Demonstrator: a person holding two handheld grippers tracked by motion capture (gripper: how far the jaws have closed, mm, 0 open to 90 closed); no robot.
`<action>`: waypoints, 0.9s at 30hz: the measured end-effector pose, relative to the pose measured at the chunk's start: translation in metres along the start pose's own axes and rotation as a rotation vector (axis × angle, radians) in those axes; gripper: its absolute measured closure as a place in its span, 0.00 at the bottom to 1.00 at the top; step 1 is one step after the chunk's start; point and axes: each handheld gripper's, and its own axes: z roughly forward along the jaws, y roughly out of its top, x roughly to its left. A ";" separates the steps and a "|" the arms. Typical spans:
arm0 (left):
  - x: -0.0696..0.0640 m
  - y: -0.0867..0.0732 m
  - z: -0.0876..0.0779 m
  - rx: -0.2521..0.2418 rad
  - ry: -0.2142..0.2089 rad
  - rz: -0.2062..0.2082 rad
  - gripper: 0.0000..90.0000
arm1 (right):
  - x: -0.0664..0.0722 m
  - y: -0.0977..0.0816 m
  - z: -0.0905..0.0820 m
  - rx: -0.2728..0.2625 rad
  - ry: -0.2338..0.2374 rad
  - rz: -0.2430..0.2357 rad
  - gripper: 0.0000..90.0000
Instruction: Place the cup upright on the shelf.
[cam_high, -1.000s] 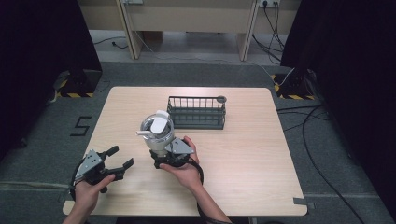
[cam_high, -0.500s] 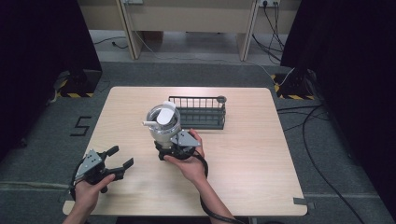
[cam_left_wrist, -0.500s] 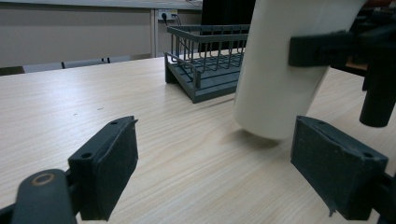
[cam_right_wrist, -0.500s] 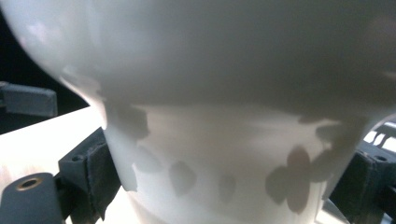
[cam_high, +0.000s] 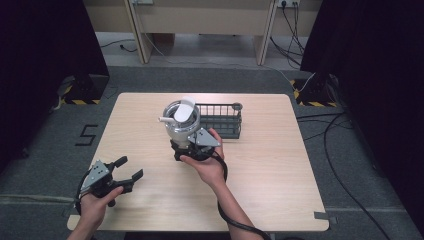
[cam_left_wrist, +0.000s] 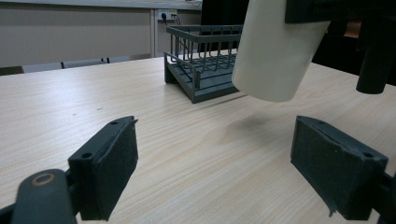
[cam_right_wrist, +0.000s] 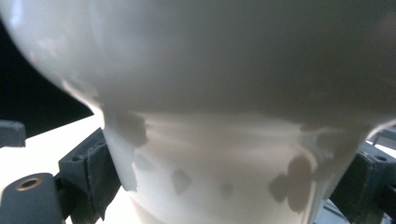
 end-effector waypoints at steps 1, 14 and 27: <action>0.000 0.000 0.000 0.000 0.000 0.000 0.16 | -0.002 0.002 0.000 -0.002 -0.003 -0.001 0.13; 0.000 0.000 0.000 -0.001 0.001 -0.003 0.16 | -0.023 0.020 -0.002 -0.025 -0.050 0.010 0.13; 0.000 0.000 0.000 -0.003 0.002 -0.006 0.16 | -0.046 0.041 -0.005 -0.055 -0.102 0.010 0.13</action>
